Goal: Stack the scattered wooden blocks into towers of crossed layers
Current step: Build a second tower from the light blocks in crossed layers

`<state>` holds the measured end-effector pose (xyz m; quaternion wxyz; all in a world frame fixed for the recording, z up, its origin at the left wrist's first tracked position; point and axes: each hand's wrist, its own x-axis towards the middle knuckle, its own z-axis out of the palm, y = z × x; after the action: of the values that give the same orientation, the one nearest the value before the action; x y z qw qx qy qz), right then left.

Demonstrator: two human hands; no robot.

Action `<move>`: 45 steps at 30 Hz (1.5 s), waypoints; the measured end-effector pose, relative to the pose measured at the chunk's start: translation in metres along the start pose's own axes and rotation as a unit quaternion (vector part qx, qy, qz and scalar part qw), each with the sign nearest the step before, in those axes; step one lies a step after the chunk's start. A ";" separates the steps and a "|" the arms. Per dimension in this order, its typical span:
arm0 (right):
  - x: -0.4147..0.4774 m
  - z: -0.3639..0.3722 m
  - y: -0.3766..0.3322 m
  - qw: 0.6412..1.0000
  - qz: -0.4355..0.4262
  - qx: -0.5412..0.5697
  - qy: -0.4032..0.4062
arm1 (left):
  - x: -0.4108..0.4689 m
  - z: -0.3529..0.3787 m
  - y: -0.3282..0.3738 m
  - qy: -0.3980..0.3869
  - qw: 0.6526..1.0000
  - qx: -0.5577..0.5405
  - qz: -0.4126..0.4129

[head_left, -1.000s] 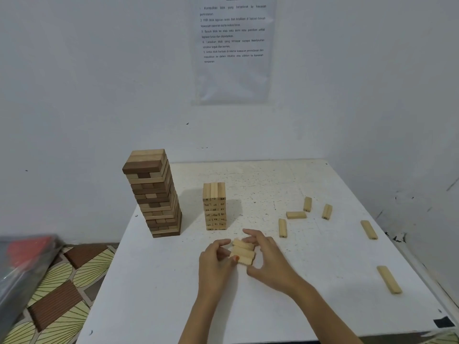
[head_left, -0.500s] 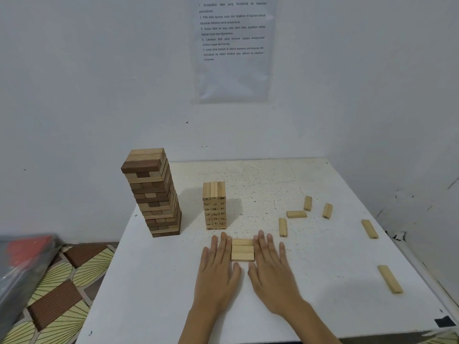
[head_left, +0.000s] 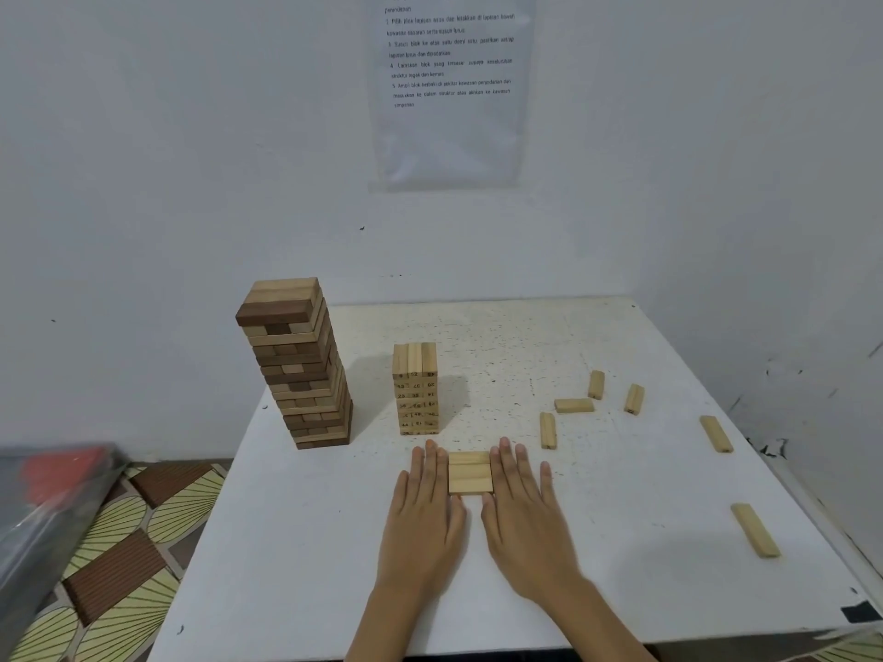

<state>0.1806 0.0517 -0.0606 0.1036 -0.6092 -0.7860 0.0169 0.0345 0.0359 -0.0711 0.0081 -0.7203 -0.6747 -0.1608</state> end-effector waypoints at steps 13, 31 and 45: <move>0.006 -0.007 0.009 0.996 -0.038 0.078 -0.018 | -0.002 0.002 -0.001 0.013 1.000 0.010 0.003; 0.048 -0.027 0.035 0.951 -0.236 0.203 0.004 | -0.001 0.003 -0.002 0.013 1.000 0.023 0.007; 0.046 -0.024 0.027 0.937 -0.192 0.292 0.004 | -0.002 -0.004 0.001 -0.035 0.999 -0.015 -0.008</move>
<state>0.1997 0.1004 -0.0343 0.2815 -0.3898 -0.8479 0.2234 0.0346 0.0327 -0.0681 -0.0275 -0.7199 -0.6782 -0.1451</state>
